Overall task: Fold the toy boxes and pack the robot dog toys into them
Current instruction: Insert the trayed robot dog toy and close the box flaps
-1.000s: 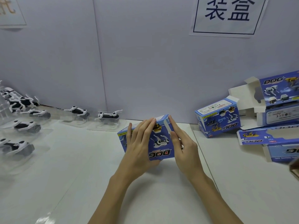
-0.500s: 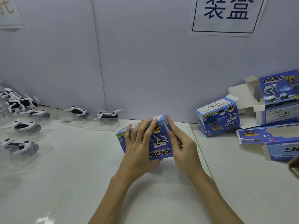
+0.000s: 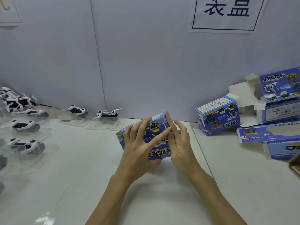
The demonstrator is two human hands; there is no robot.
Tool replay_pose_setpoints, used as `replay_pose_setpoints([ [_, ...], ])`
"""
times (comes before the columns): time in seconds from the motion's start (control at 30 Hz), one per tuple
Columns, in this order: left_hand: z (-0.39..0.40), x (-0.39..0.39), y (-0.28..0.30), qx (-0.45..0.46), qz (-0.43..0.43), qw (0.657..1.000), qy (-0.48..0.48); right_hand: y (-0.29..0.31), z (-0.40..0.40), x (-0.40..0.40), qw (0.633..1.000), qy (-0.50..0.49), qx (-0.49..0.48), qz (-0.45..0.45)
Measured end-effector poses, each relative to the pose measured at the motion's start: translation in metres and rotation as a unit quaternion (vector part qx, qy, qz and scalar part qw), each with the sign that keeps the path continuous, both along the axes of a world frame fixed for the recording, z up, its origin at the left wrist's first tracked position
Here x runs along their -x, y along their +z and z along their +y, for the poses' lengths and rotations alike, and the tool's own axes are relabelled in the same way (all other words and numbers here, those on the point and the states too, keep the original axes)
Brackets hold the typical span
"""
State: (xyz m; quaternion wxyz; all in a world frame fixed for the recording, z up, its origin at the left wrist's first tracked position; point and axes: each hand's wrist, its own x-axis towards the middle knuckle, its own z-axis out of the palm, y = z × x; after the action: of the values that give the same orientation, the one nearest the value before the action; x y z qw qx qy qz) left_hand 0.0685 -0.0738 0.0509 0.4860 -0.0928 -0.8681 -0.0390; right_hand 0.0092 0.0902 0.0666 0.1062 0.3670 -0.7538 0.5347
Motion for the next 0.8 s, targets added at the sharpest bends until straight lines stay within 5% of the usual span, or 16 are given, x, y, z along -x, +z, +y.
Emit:
replay_pose_setpoints([
  [0.1, 0.003, -0.001, 0.001, -0.004, 0.007, 1.0, -0.001, 0.005, 0.004, -0.004, 0.998, 0.034, 0.033, -0.039],
  [0.2, 0.007, -0.004, 0.004, -0.024, 0.021, 0.999, 0.006, 0.013, 0.011, -0.006, 0.971, 0.101, 0.171, -0.13],
  [0.27, 0.011, -0.006, 0.006, -0.054, 0.038, 0.998, 0.017, 0.02, 0.017, -0.006, 0.97, 0.087, 0.199, -0.11],
  [0.43, 0.023, -0.008, 0.009, -0.137, 0.039, 0.99, 0.017, 0.025, 0.017, -0.008, 0.978, 0.052, 0.184, -0.089],
  [0.8, 0.021, -0.009, 0.007, -0.153, 0.045, 0.987, 0.018, 0.017, 0.01, -0.012, 0.988, 0.062, 0.138, -0.023],
])
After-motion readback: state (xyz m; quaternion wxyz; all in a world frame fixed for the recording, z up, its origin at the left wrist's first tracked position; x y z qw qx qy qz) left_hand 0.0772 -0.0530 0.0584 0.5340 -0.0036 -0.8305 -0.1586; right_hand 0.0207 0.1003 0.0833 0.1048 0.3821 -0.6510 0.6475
